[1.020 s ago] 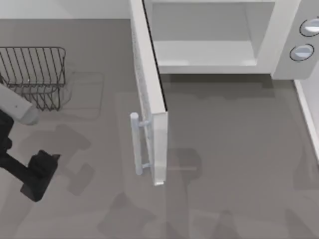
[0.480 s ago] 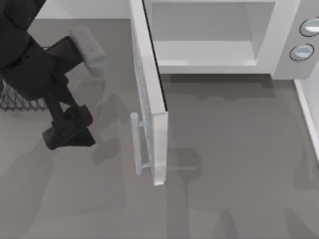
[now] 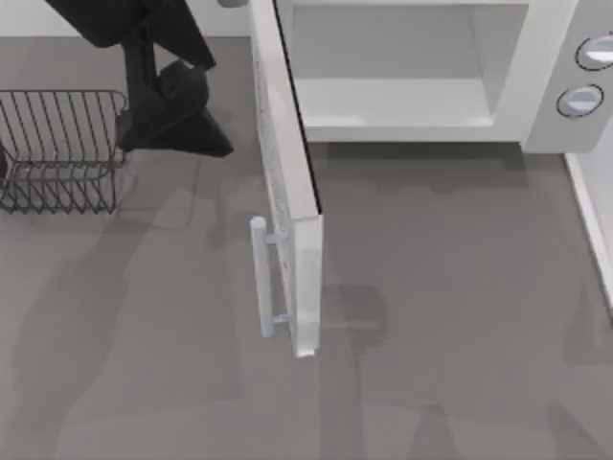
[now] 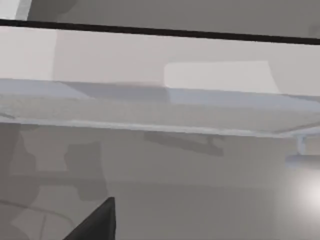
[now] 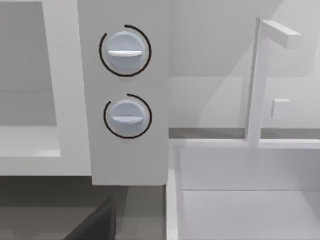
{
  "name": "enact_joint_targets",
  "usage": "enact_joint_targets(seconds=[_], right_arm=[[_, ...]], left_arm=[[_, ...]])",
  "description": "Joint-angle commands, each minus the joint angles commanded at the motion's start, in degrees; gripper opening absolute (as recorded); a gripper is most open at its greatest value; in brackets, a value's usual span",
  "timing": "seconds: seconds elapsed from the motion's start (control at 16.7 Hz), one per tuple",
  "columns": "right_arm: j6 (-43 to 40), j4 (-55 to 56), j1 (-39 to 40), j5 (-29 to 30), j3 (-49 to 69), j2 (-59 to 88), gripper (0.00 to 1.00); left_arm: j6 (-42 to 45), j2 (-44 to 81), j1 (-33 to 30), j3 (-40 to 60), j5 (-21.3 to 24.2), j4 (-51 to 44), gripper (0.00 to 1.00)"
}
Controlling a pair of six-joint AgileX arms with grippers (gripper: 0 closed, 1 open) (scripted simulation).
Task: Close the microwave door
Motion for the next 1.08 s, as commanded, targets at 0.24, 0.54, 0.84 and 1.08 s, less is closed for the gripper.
enact_joint_targets(seconds=[0.24,0.54,0.84,1.08], right_arm=[[0.0,0.0,0.0,0.0,0.0,0.0,1.00],[0.0,0.0,0.0,0.0,0.0,0.0,1.00],[0.0,0.0,0.0,0.0,0.0,0.0,1.00],[0.0,0.0,0.0,0.0,0.0,0.0,1.00]], left_arm=[[1.3,0.9,0.0,3.1,0.8,-0.4,1.00],[1.1,0.6,0.2,2.8,0.7,-0.2,1.00],[-1.0,0.4,-2.2,-4.2,0.1,7.4,1.00],[-3.4,0.3,-4.5,-11.7,-0.6,15.9,1.00]])
